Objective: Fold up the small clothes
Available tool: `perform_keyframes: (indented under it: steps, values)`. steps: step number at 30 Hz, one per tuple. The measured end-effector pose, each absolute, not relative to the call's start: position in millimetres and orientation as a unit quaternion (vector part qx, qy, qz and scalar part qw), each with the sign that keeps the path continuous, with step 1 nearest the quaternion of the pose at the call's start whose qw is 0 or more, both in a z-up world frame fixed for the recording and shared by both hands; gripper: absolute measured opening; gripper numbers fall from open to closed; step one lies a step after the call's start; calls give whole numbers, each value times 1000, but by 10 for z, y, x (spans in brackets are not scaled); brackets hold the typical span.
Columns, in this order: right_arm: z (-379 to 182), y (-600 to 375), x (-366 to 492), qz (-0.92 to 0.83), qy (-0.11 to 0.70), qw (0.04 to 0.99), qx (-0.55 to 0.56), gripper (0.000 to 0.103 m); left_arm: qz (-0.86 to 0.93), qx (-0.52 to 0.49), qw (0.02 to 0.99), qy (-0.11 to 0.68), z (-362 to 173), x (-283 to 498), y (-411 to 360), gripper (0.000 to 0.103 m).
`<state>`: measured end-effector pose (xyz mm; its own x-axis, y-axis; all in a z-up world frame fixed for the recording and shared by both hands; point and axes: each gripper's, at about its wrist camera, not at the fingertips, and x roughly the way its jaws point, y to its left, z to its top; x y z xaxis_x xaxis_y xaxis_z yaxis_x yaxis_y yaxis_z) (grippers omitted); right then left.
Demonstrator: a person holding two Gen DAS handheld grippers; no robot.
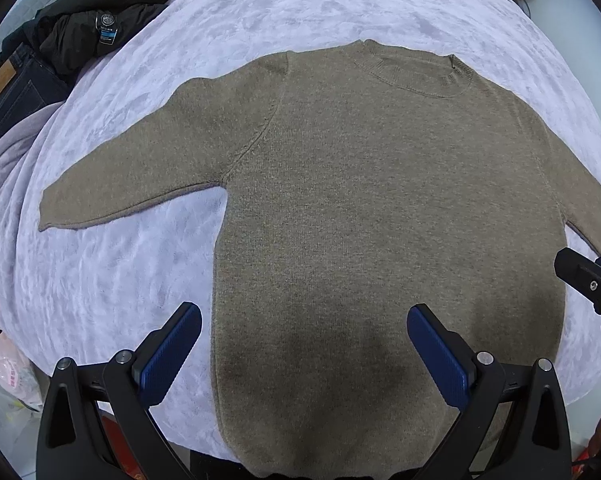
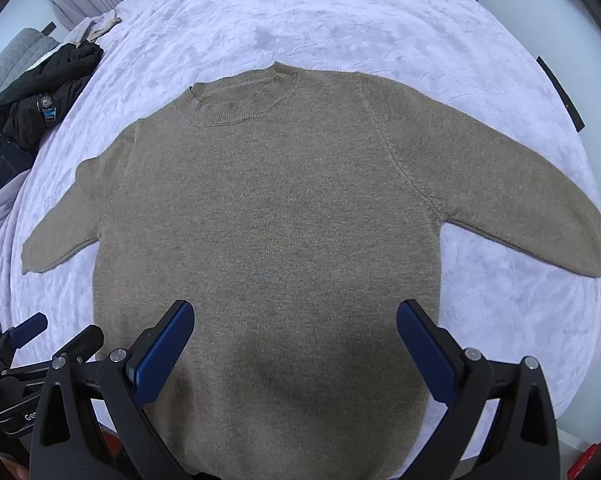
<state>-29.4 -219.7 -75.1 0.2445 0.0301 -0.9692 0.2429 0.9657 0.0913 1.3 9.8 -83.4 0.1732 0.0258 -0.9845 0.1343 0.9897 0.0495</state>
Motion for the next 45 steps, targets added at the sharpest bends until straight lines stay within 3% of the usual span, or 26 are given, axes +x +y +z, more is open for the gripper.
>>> perform_keyframes:
  steps: [22, 29, 36, 45]
  values:
    - [-886, -2180, -171, -62, 616, 778, 106, 101, -33, 47, 755, 653, -1018, 97, 169, 103]
    - [-901, -2092, -134, -41, 602, 789, 117, 101, -64, -26, 765, 641, -1057, 154, 375, 103]
    - [-1079, -1875, -94, -16, 608, 786, 113, 101, -50, -89, 782, 615, -1208, 318, 900, 103]
    - [-1332, -1314, -16, 62, 608, 784, 107, 101, 23, -252, 817, 518, -1495, 646, 2491, 103]
